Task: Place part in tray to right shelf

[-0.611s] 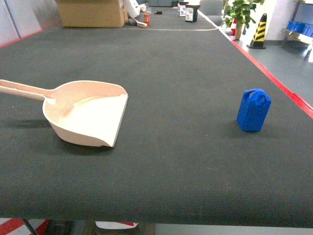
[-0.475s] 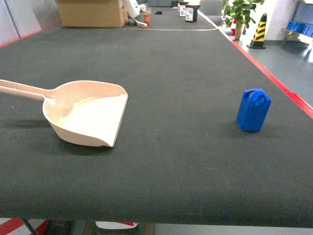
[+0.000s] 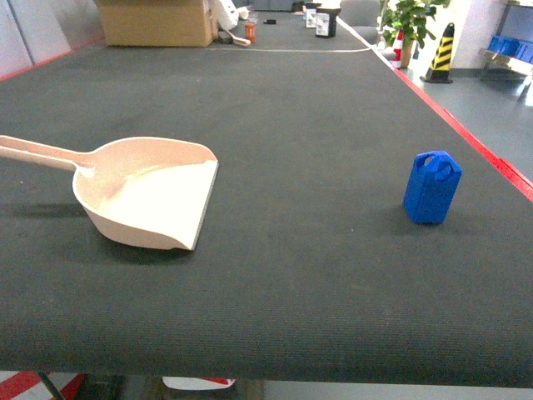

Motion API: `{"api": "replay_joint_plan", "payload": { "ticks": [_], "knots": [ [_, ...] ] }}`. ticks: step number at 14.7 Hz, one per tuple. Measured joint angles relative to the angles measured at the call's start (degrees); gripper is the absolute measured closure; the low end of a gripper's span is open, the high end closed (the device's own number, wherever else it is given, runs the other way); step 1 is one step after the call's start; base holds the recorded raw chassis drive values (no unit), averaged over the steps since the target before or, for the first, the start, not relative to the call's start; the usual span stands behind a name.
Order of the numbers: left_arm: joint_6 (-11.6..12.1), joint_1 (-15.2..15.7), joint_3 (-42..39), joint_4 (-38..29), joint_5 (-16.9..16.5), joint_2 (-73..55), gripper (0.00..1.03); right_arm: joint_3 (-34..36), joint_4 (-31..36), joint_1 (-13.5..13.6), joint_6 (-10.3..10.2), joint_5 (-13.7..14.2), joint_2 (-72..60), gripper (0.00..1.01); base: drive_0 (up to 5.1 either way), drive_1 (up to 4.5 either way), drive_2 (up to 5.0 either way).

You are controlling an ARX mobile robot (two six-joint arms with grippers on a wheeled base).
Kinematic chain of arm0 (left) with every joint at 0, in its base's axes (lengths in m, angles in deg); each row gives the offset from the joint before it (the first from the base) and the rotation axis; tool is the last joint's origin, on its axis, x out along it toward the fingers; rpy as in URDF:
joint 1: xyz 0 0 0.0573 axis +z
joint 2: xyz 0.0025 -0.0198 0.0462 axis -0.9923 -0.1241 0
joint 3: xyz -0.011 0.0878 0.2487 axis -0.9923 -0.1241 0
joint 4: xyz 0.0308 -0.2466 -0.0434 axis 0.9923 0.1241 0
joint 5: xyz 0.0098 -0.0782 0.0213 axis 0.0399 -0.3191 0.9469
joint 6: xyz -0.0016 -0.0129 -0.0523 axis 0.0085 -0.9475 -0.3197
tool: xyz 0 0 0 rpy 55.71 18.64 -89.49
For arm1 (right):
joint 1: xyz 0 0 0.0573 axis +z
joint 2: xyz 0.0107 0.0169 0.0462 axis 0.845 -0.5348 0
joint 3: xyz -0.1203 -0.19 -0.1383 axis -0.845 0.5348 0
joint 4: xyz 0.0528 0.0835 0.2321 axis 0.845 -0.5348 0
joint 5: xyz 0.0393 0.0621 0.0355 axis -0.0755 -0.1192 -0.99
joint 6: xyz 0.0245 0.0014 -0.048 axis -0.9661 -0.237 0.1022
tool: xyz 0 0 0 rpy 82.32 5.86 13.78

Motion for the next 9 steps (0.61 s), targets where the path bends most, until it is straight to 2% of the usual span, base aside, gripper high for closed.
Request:
{"api": "replay_joint_plan", "payload": {
  "ticks": [9],
  "knots": [
    [0.0, 0.0, 0.0, 0.0, 0.0, 0.0, 0.05, 0.0, 0.0, 0.0, 0.0, 0.0, 0.0, 0.03, 0.0, 0.00, 0.0]
  ]
}}
